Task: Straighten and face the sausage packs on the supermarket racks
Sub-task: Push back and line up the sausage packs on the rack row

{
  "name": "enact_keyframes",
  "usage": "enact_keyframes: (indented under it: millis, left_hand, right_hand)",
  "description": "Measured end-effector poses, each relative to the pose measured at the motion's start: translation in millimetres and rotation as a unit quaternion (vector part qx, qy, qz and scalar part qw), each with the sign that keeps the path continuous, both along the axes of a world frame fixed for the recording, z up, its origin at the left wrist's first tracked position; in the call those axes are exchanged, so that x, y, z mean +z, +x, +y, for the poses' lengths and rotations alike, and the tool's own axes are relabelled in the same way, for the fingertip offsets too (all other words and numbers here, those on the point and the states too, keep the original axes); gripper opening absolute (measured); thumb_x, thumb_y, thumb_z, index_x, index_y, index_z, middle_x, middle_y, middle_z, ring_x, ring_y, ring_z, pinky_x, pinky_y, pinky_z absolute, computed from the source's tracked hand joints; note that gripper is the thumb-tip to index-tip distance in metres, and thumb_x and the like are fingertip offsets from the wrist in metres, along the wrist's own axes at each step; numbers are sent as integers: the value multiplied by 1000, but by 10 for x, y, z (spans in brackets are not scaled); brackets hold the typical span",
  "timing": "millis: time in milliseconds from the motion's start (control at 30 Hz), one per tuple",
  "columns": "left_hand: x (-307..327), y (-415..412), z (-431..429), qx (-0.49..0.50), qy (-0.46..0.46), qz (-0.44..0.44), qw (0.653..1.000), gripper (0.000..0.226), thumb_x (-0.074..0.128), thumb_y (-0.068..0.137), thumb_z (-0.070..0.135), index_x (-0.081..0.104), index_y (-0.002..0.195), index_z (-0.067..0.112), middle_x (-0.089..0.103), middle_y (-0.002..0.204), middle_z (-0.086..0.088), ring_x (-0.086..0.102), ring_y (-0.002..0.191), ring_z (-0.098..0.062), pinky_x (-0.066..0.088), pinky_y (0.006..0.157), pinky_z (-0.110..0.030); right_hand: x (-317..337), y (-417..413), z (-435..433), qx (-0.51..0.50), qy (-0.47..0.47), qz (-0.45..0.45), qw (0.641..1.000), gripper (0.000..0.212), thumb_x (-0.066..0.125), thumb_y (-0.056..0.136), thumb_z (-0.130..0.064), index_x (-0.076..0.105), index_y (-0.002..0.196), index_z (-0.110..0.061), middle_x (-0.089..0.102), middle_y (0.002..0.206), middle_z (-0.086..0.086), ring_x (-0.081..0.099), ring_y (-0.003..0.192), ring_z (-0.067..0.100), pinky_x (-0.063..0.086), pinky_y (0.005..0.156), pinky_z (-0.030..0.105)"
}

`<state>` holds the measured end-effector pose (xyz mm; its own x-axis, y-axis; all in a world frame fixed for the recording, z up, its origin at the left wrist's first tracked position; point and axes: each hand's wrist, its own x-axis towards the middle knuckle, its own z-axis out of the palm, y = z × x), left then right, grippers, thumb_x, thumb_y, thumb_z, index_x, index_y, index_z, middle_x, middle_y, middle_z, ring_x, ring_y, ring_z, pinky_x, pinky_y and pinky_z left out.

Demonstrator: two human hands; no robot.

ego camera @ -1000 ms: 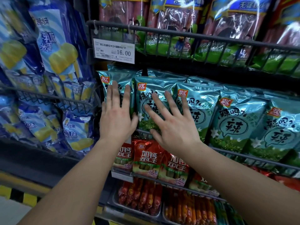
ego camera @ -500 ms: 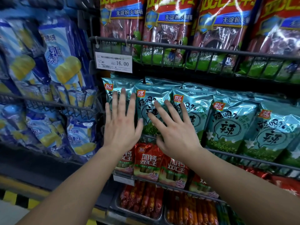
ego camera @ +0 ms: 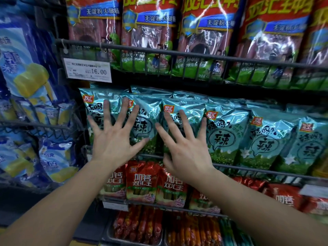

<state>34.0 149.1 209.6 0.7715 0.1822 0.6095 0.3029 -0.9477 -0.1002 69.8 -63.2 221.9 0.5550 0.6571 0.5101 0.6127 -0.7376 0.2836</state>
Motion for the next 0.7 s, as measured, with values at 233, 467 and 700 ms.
enact_keyframes:
  millis: [233, 467, 700]
  left_hand:
    - [50, 57, 87, -11, 8, 5, 1000, 104, 9, 67, 97, -13, 152, 42, -17, 163, 10, -14, 149, -38, 11, 103, -81]
    - [89, 31, 102, -11, 12, 26, 1000, 111, 17, 62, 101, -17, 151, 43, -21, 162, 10, -18, 147, -39, 13, 103, -81]
    - [9, -78, -102, -5, -18, 20, 1000, 116, 34, 69, 92, -17, 153, 32, -26, 161, 3, -18, 148, -36, 10, 109, -75]
  right_hand:
    - [-18, 154, -15, 14, -11, 17, 1000, 80, 41, 90, -55, 3, 157, -35, -11, 166, -2, -19, 150, 31, 0, 106, 77]
    - [20, 179, -52, 32, -27, 32, 999, 80, 41, 90, -55, 1, 157, -37, -14, 165, -2, -21, 149, 31, -5, 106, 78]
    - [74, 78, -181, 38, -39, 43, 998, 86, 49, 92, -46, -6, 157, -34, -21, 163, -4, -25, 148, 26, -2, 111, 73]
